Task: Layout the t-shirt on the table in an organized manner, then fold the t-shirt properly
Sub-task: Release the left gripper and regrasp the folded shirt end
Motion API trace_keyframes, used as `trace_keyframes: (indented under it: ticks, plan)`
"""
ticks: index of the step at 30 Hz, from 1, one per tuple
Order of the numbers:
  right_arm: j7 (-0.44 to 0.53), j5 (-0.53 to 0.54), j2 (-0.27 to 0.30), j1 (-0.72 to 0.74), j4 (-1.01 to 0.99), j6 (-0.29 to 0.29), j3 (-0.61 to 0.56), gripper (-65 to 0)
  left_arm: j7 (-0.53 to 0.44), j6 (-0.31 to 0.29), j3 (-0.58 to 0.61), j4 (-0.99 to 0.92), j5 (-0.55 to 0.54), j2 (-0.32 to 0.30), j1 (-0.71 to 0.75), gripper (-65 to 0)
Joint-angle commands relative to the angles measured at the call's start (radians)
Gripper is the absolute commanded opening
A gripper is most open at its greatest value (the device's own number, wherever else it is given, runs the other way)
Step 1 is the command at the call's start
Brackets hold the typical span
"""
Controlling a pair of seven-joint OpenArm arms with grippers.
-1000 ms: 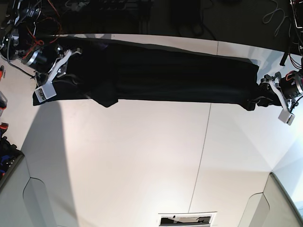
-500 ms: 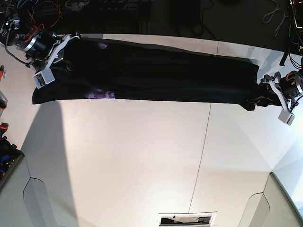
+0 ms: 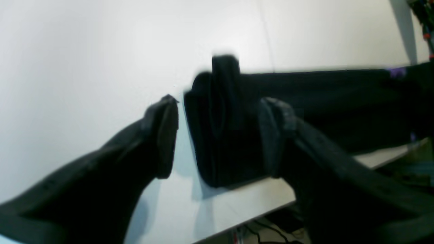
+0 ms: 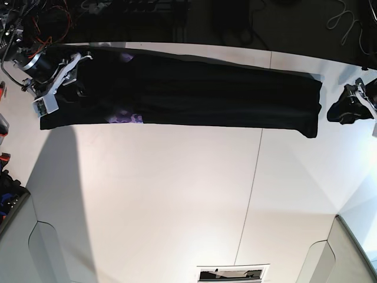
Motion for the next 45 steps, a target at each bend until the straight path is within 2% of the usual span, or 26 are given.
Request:
trace_keyframes:
  ticks: [1, 6, 9, 12, 15, 20, 21, 24, 28, 31, 36, 40, 43, 45]
  plan:
    - [0.028, 0.016, 0.011, 0.019, 0.017, -0.022, 0.028, -39.4, -0.027, -0.007, -0.011, 0.014, -0.019, -0.026, -0.003, -24.5]
    - [0.027, 0.049, 0.011, 0.090, 0.021, -0.038, 0.152, -39.4, -0.028, -0.007, -0.011, 0.014, -0.011, -0.023, 0.008, -24.5]
    - [0.003, 0.098, 0.011, 0.114, 0.021, -0.043, 0.188, -39.8, -0.031, -0.007, -0.011, 0.014, -0.011, -0.023, 0.008, -24.5]
    - [-0.006, 0.153, 0.005, 0.113, 0.021, -0.008, 0.183, -42.7, -0.040, -0.007, -0.011, 0.014, 0.004, -0.023, 0.008, -24.5]
    - [-0.006, 0.169, -0.018, 0.113, 0.021, -0.009, 0.174, -47.8, -0.051, -0.007, -0.011, 0.014, 0.032, -0.023, 0.008, -24.5]
    - [-0.023, 0.233, -0.061, 0.113, 0.044, 0.018, 0.148, -63.6, -0.051, -0.007, -0.011, 0.014, 0.033, -0.023, 0.008, -24.6]
    - [-0.031, 0.237, -0.068, 0.113, 0.048, 0.018, 0.131, -65.0, -0.052, -0.007, -0.011, 0.014, 0.033, -0.023, 0.008, -24.6]
    - [-0.035, 0.187, -0.078, 0.110, 0.045, 0.033, 0.052, -65.0, -0.058, -0.007, -0.011, 0.014, 0.030, -0.023, 0.008, -24.6]
    - [0.030, -0.030, -0.080, 0.111, -0.014, 0.031, -0.049, -65.0, -0.066, -0.007, -0.011, 0.014, 0.030, -0.023, 0.008, -24.6]
    - [0.078, -0.111, -0.080, 0.114, -0.117, 0.008, -0.083, -65.0, -0.103, -0.007, -0.011, 0.014, 0.031, -0.023, 0.007, -24.6]
    - [0.082, -0.110, -0.066, 0.113, -0.256, 0.005, -0.082, -65.0, -0.112, -0.007, -0.010, 0.014, 0.042, -0.008, 0.006, -24.5]
    - [0.082, -0.082, -0.055, 0.114, -0.272, 0.005, -0.082, -65.0, -0.149, -0.007, -0.006, 0.001, 0.098, 0.026, 0.005, -24.0]
    - [0.081, -0.044, -0.055, 0.114, -0.272, 0.005, -0.082, -65.0, -0.152, -0.007, -0.006, -0.029, 0.096, 0.038, 0.005, -17.3]
    - [0.081, -0.045, -0.055, 0.114, -0.272, 0.005, -0.082, -65.0, -0.151, -0.007, -0.006, -0.054, 0.085, 0.040, 0.005, -17.4]
